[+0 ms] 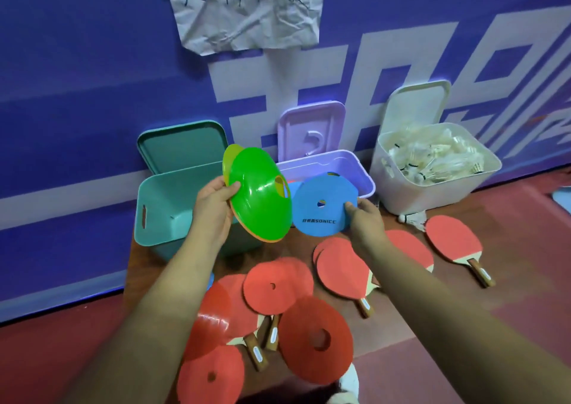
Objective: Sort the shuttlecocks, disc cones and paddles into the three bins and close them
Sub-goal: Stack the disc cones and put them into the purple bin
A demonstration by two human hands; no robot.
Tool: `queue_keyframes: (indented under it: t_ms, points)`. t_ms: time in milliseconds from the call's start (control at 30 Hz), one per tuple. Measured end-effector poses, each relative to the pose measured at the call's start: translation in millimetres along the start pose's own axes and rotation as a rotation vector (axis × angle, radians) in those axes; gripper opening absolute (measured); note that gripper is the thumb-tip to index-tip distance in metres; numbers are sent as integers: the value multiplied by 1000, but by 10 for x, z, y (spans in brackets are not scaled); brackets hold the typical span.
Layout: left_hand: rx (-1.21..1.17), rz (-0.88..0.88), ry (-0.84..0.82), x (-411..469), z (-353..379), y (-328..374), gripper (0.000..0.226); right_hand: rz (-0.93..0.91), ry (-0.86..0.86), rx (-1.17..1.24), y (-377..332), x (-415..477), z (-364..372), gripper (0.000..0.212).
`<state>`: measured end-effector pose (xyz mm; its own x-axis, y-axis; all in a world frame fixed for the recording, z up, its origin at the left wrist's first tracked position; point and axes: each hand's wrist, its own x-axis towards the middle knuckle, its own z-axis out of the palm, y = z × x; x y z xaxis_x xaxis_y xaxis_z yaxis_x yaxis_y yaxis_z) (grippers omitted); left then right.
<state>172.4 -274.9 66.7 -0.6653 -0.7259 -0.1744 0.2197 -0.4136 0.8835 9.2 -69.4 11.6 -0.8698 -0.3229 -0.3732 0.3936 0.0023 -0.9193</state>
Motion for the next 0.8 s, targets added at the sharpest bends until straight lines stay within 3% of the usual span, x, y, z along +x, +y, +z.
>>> queue_keyframes:
  t_ms: [233,300,367,467,533,800]
  points:
    - [-26,97,174,416,442,-218,23,286,-108,147,-63,796,75,17]
    - [-28,119,211,469,552,-276,22,245,-150,-226,-42,997,72,12]
    - [-23,127,249,516,658,-347,21,93,-151,-734,-12,1167,4,35]
    - [-29,103,282,610,802,-467,21,-165,-123,-941,-100,1372,-171,41]
    - [-51,68,282,724,925,-555,21,-128,-204,-842,-232,1521,-216,37]
    - [-113,-168,151,1314,1401,-1112,34,472,-456,28,-440,2026,-303,44]
